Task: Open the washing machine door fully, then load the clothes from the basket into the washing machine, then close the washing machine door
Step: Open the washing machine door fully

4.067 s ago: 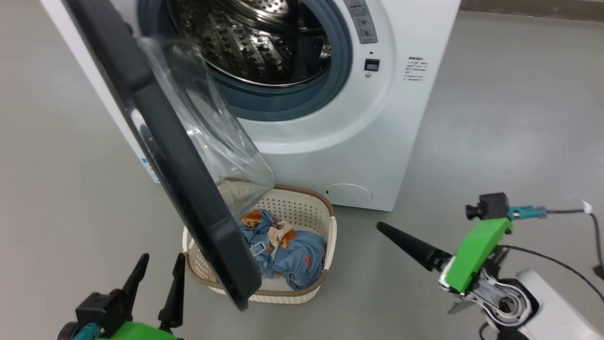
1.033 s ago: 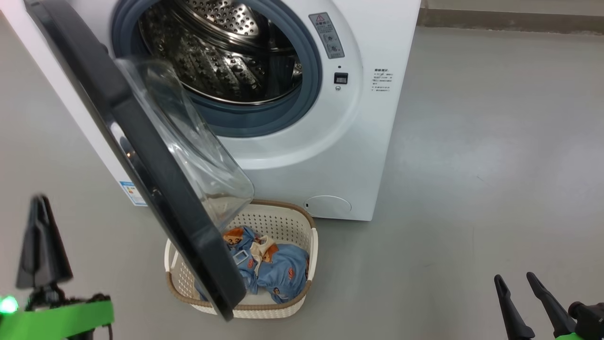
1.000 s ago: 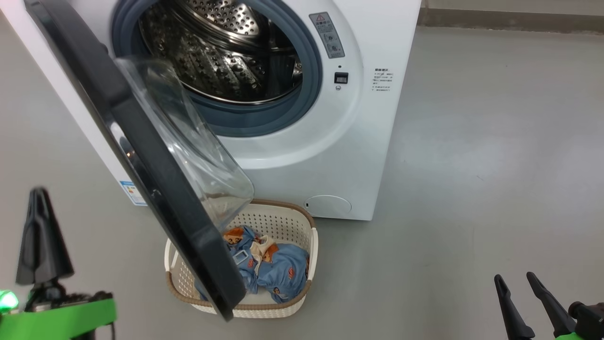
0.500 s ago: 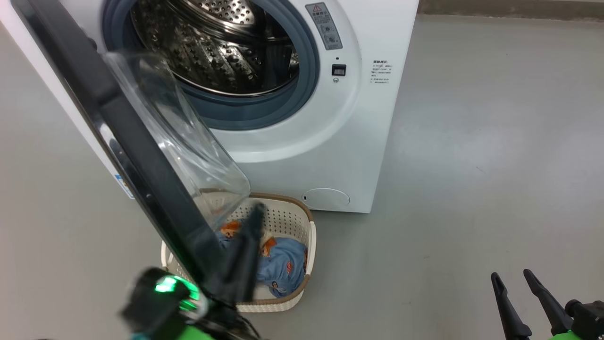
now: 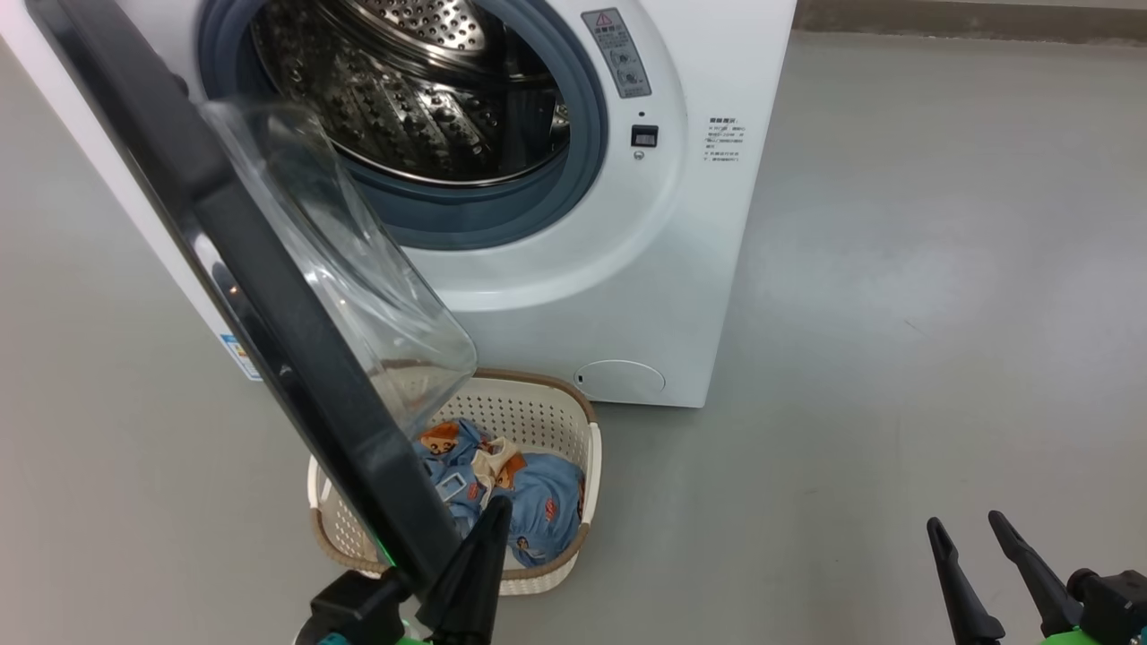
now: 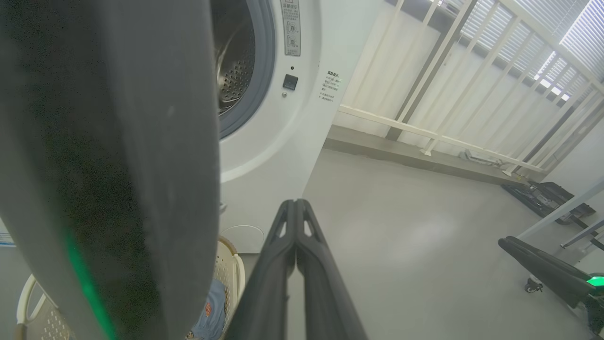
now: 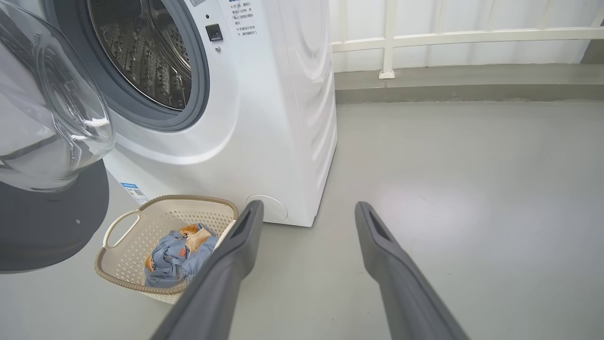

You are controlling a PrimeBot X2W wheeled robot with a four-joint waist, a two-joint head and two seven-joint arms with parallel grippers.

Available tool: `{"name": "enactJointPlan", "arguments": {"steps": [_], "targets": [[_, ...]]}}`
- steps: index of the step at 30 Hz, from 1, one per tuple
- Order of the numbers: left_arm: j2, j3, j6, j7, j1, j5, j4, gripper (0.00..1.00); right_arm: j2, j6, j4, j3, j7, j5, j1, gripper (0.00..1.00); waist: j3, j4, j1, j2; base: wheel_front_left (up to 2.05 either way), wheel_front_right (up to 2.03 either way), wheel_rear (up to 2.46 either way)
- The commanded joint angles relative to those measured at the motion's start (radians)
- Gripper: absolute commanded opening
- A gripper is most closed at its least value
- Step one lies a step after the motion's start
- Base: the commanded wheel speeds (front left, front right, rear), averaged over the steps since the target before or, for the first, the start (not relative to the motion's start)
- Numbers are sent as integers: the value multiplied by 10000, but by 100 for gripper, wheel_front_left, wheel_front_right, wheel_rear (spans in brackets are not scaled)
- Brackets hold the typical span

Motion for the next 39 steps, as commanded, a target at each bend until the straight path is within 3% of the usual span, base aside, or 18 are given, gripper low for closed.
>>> {"name": "enactJointPlan", "arguments": {"steps": [1,16,39], "targets": [[21,318,49,-147,-339,-74,17,0,-163,16,-251,232,-126,-74,-209,100,-28,14,0,0,0,0,0],[21,749,172,-464,-727,-575,1254,0,-185,16,-324,306,-126,-86,-161,100,-53,120,0,0,0,0,0],[20,1092,448,-489,-368,-110,672,0,-267,16,-404,546,-126,-156,-277,100,151,1359,0,0,0,0,0]]}}
